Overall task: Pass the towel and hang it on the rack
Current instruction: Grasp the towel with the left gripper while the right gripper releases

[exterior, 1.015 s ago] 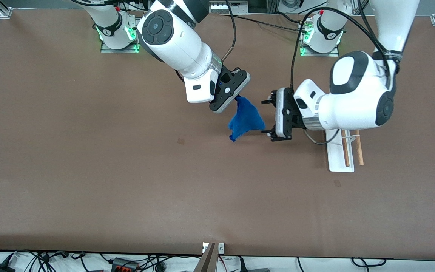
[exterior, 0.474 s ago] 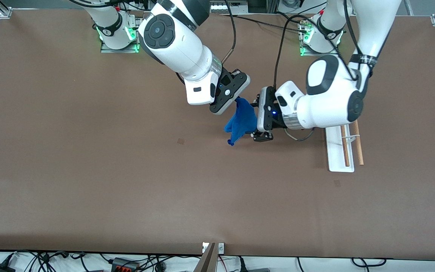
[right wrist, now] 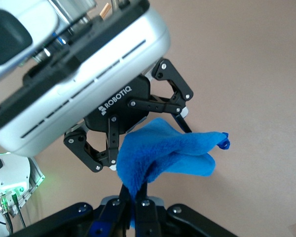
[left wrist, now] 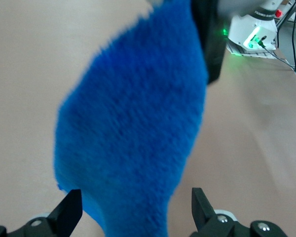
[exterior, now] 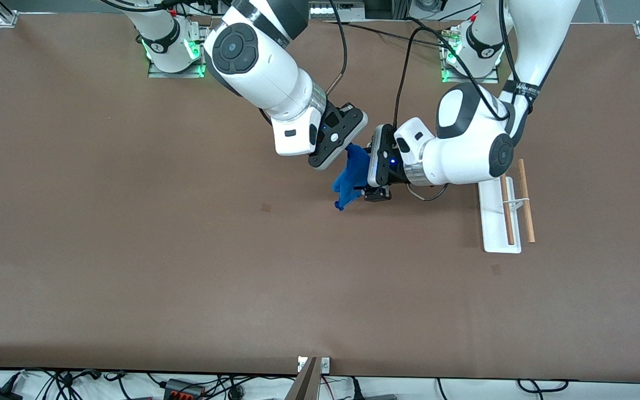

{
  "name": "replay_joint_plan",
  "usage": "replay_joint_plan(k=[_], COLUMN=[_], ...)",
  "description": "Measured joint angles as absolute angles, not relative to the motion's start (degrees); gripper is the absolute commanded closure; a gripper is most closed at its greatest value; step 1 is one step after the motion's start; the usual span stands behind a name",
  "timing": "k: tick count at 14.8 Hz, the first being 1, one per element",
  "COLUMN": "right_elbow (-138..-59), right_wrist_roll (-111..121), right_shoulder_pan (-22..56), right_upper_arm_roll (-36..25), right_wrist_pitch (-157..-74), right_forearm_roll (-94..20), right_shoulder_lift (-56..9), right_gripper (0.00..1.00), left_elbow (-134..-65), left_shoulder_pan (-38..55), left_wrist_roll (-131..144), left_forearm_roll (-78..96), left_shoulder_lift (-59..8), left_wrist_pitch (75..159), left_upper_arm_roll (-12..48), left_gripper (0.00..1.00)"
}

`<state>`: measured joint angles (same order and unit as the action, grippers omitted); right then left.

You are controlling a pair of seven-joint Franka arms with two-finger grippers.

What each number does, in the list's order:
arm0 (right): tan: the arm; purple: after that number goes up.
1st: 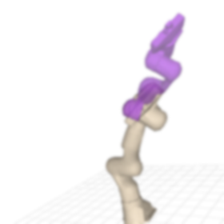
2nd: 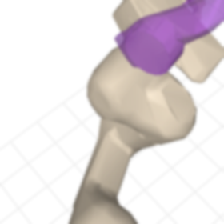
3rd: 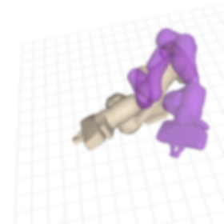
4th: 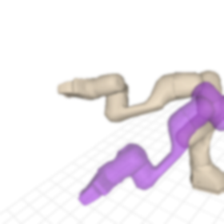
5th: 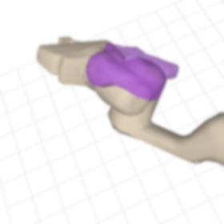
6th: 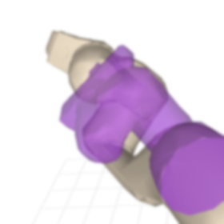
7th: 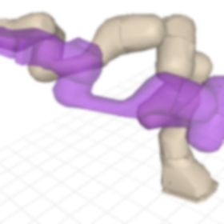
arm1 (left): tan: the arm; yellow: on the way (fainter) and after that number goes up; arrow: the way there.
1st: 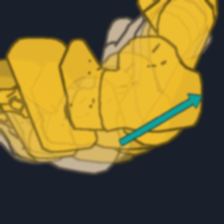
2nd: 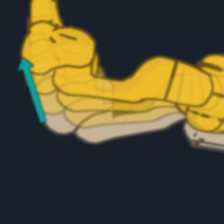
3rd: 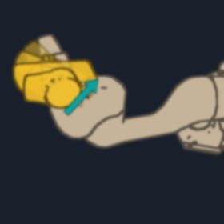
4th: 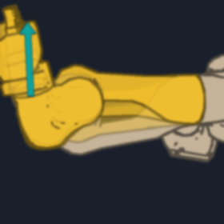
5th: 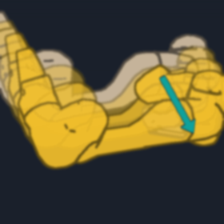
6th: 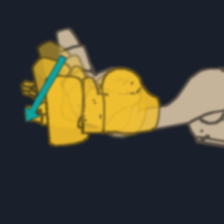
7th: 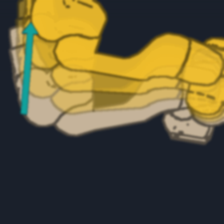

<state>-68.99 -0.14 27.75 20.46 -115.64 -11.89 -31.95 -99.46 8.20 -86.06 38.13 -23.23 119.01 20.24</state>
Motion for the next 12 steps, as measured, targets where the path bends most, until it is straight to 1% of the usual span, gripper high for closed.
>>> replay_joint_plan(k=[1,3,4,5,7,8,9,10,12], right_elbow=[-69.0,-69.0,-69.0,-69.0,-69.0,-69.0,-69.0,-69.0,-69.0], right_wrist_roll=[-0.1,-0.1,-0.1,-0.1,-0.1,-0.1,-0.1,-0.1,-0.1], right_shoulder_pan=[27.7,27.7,27.7,27.7,27.7,27.7,27.7,27.7,27.7], right_upper_arm_roll=[20.5,20.5,20.4,20.4,20.4,20.4,20.4,20.4,20.4], right_wrist_pitch=[-115.6,-115.6,-115.6,-115.6,-115.6,-115.5,-115.4,-115.3,-115.1], right_forearm_roll=[-11.9,-11.9,-11.9,-11.9,-11.9,-11.9,-11.9,-11.9,-11.9], right_shoulder_lift=[-31.9,-31.9,-31.9,-31.9,-31.9,-31.9,-31.9,-31.9,-31.9], right_gripper=[1.00,1.00,1.00,1.00,1.00,0.92,0.42,0.00,0.00], left_elbow=[-99.9,-100.3,-100.4,-100.4,-100.4,-100.3,-100.3,-100.3,-100.3], left_shoulder_pan=[8.2,8.2,8.1,8.1,8.1,8.1,8.1,8.0,7.8], left_wrist_roll=[-86.3,-86.5,-86.5,-86.5,-86.6,-86.6,-86.6,-86.6,-86.7], left_forearm_roll=[38.1,38.1,38.1,38.1,38.1,38.1,38.1,38.1,37.7], left_shoulder_lift=[-23.2,-23.2,-23.2,-23.2,-23.0,-22.7,-22.3,-21.8,-20.9], left_wrist_pitch=[119.1,119.3,119.3,119.3,119.4,119.4,119.5,119.6,119.8], left_upper_arm_roll=[20.2,20.2,20.2,20.2,20.2,20.2,20.2,20.2,20.2], left_gripper=[0.55,0.75,0.93,0.99,0.99,0.99,0.99,1.00,1.00])
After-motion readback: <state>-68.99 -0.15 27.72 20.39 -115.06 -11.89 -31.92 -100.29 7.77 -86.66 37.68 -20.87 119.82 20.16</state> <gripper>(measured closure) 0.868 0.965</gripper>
